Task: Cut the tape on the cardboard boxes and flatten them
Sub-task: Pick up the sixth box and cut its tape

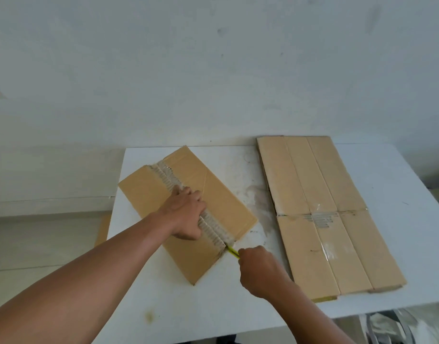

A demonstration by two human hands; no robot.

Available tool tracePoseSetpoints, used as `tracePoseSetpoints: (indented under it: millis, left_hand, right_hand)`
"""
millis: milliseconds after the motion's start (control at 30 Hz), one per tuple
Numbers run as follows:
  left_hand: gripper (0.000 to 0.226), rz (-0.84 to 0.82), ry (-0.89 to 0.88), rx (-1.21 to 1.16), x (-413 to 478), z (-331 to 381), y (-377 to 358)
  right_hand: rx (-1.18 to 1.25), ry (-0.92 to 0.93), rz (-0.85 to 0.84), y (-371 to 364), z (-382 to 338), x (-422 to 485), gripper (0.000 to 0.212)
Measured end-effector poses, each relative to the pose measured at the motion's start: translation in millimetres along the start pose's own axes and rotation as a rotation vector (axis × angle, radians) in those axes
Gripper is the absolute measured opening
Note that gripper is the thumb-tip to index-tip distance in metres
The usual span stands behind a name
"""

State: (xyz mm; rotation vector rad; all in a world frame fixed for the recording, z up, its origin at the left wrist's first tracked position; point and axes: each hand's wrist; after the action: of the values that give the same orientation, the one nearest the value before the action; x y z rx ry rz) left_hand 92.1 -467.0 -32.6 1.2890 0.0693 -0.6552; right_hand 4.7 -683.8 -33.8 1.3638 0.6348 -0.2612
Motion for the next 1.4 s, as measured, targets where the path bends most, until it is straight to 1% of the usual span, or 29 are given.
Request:
tracePoseSetpoints:
  millis: [100,167,267,333,467,567,700,767,867,900,967,1000,1033,1067,1100,1167,1200,1233,1300,1333,1400]
  left_hand:
    - [0.036,-0.085,-0.112,0.024,2.7,25.8,-8.0]
    - [0.036,-0.154,-0.122,-0.024,4.1,39.2,-16.9]
    - [0.019,-0.151,-0.106,-0.089,6.6,42.4,-18.5]
    - [0.011,-0.161,-0.113,-0.089,8.0,39.4,-16.3]
    - [0.010,-0.172,-0.120,-0.057,8.5,39.5,-15.0]
    - [0.013,-0.168,-0.123,-0.068,6.6,40.1,-15.4]
    - [0.014,-0.157,-0.116,-0.100,2.1,43.0,-13.7]
    - [0.018,-0.147,-0.105,-0.130,-0.5,44.3,-12.1]
    - [0.026,-0.137,-0.065,-0.186,-3.3,43.3,-8.7]
    - [0.031,-0.133,-0.044,-0.222,-4.9,43.1,-6.5]
    - [0.042,-0.123,0.008,-0.276,-3.6,42.0,-1.9]
    - [0.043,-0.123,0.028,-0.257,-1.9,42.5,1.5]
    - [0.039,-0.123,0.032,-0.204,0.4,44.5,6.3]
    - [0.027,-0.124,0.040,-0.125,3.5,47.2,10.9]
    - [0.021,-0.129,0.039,-0.055,5.8,50.9,15.5]
    - [0.070,-0.179,0.028,0.075,15.4,55.3,15.6]
    - [0.090,-0.188,0.001,0.133,21.6,57.6,13.9]
    - [0.105,-0.181,-0.049,0.192,26.6,61.0,11.1]
    - [0.121,-0.187,-0.131,0.277,36.5,66.5,2.3]
    - [0.123,-0.203,-0.156,0.286,38.7,68.9,-1.2]
    - [0.118,-0.231,-0.178,0.270,39.2,71.4,-6.0]
  right_hand:
    - [0.195,-0.051,0.029,-17.7,-4.6,-4.0,0.018]
    - [0.312,-0.077,0.035,-20.7,-6.2,-9.2,0.024]
    - [0.548,-0.117,0.012,-21.3,-9.4,-19.2,0.025]
    - [0.686,-0.146,0.011,-20.8,-12.7,-25.6,0.029]
    - [0.841,-0.215,-0.021,-22.5,-19.7,-34.3,0.033]
    - [1.047,-0.278,-0.062,-25.2,-29.2,-40.3,0.032]
    - [1.165,-0.295,-0.081,-21.4,-45.1,-44.6,0.033]
    - [1.184,-0.285,-0.101,-20.7,-52.6,-42.7,0.034]
    - [1.126,-0.280,-0.053,-27.6,-58.9,-38.1,0.032]
    - [1.016,-0.266,-0.002,-30.5,-58.8,-36.4,0.030]
    - [0.626,-0.218,0.118,-36.3,-53.3,-34.6,0.024]
    - [0.443,-0.205,0.165,-38.7,-49.0,-34.7,0.025]
    - [0.315,-0.197,0.197,-40.5,-43.9,-34.9,0.030]
    - [0.227,-0.191,0.210,-40.8,-38.8,-35.7,0.035]
    - [0.159,-0.176,0.225,-41.0,-34.1,-35.6,0.040]
    - [0.068,-0.131,0.253,-40.5,-24.8,-33.8,0.043]
    - [0.049,-0.112,0.265,-39.7,-21.5,-32.8,0.042]
    - [0.041,-0.095,0.279,-39.2,-18.7,-31.3,0.041]
    - [0.049,-0.065,0.292,-39.6,-14.0,-27.8,0.036]
    - [0.053,-0.054,0.297,-39.6,-11.2,-26.9,0.034]
    - [0.056,-0.051,0.312,-41.5,-2.5,-23.8,0.030]
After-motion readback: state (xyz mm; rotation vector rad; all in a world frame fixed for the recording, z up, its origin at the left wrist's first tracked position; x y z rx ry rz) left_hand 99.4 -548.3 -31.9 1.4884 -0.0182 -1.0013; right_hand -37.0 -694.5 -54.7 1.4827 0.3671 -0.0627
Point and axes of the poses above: each hand's wrist, its own x-axis towards the middle knuckle, its own y-axis out of the back of the hand, z = x × y, and after that the axes turned 14 degrees about -x, right-handed
